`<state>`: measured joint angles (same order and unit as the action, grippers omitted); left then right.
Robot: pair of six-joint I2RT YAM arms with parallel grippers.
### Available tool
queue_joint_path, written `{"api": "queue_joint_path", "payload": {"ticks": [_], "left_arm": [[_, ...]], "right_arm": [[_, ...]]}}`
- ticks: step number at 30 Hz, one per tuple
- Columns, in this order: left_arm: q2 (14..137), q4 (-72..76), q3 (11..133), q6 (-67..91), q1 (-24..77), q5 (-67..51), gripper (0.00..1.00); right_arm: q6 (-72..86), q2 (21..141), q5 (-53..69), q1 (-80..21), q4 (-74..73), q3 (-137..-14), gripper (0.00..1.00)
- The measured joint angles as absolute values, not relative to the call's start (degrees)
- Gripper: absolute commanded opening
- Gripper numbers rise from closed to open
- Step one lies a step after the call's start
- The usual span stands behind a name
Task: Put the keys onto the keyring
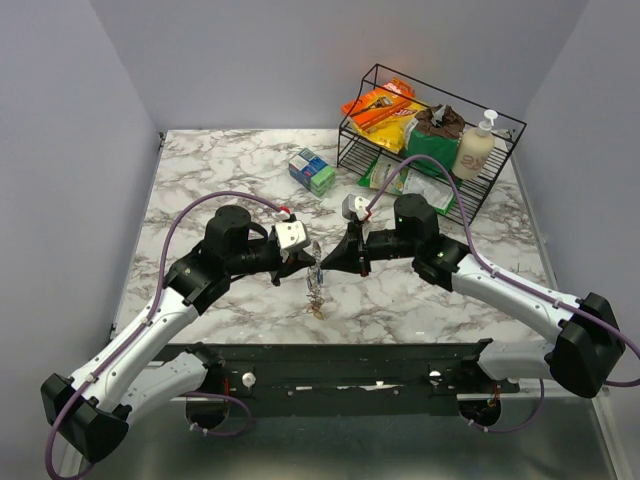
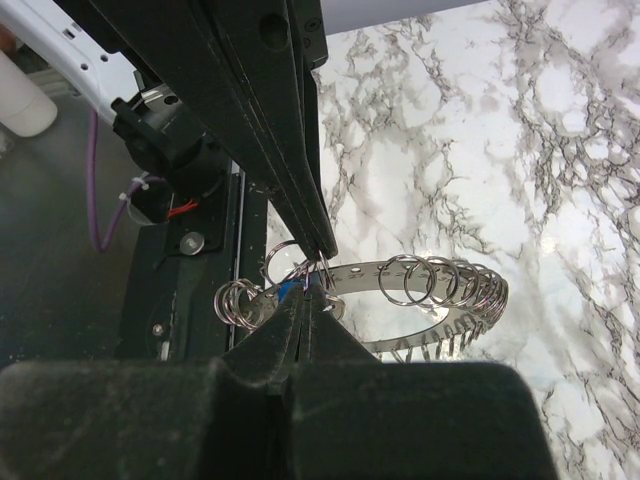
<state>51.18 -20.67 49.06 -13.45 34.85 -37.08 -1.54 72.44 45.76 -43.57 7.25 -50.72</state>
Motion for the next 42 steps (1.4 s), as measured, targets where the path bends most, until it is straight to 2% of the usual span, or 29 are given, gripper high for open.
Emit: {"api": "queue_joint_path", "payload": {"ticks": [42], "left_arm": [[51.2,-20.7,49.1,-13.5,34.9,-37.1,0.00]], "right_arm": [[1.3,71.5,41.6,-43.9,8.5,-50.7,0.01]]}}
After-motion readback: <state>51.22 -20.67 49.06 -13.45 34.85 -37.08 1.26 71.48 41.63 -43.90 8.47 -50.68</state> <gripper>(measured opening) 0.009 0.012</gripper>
